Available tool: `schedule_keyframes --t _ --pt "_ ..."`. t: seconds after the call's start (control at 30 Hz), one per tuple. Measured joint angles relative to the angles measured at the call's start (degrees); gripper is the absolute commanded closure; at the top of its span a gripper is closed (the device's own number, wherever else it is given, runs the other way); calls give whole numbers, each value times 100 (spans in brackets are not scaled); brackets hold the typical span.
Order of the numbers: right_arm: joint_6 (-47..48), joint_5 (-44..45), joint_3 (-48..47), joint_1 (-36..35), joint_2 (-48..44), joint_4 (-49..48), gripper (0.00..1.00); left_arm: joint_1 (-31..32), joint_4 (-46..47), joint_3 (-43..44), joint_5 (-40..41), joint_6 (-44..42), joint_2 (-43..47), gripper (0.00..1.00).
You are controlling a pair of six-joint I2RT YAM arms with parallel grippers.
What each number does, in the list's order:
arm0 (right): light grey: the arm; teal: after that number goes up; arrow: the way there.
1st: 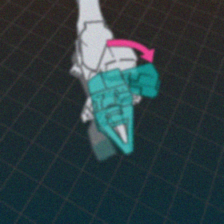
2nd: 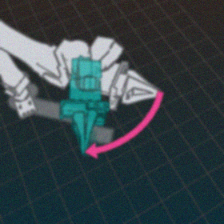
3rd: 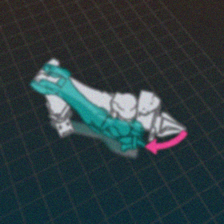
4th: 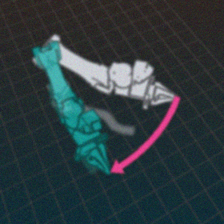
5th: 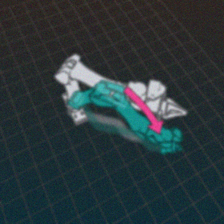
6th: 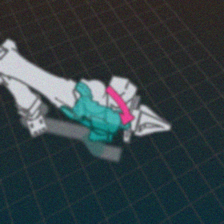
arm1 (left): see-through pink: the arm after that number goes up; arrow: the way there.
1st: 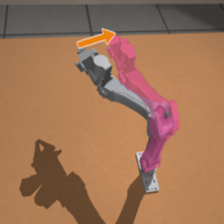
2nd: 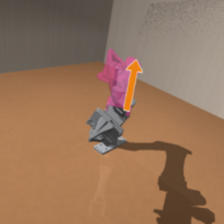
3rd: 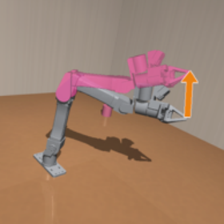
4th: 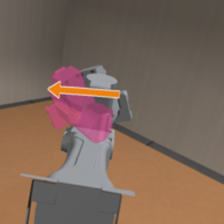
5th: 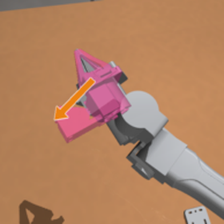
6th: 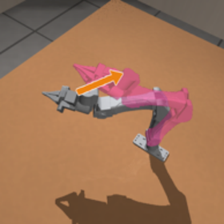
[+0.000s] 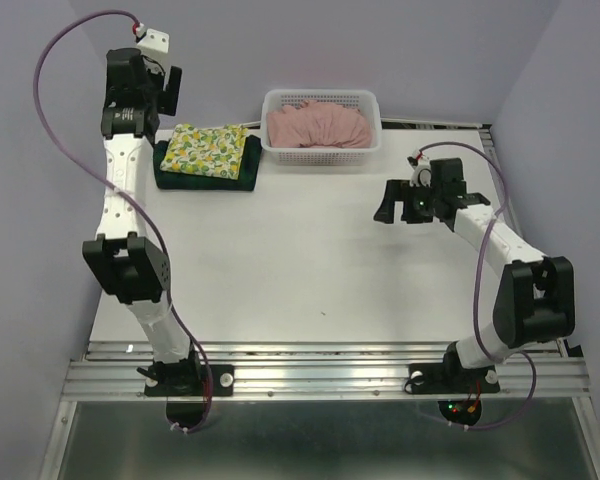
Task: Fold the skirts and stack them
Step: Neatly place the folded skirt to the corner
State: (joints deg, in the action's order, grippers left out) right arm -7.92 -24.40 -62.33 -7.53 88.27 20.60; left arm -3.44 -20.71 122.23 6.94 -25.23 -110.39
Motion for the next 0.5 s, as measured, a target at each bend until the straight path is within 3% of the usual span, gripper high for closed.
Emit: schedule_keyframes --t 0.17,0.3,0.5 --pt "168 201 20 0 -334 81 0 87 -138 -1486 -570 315 1432 2" --pt "310 393 319 0 -708 105 0 254 -70 -3593 -896 531 2439 2" --pt "496 710 988 7 -1449 254 0 603 -35 -5904 -1141 758 3344 2"
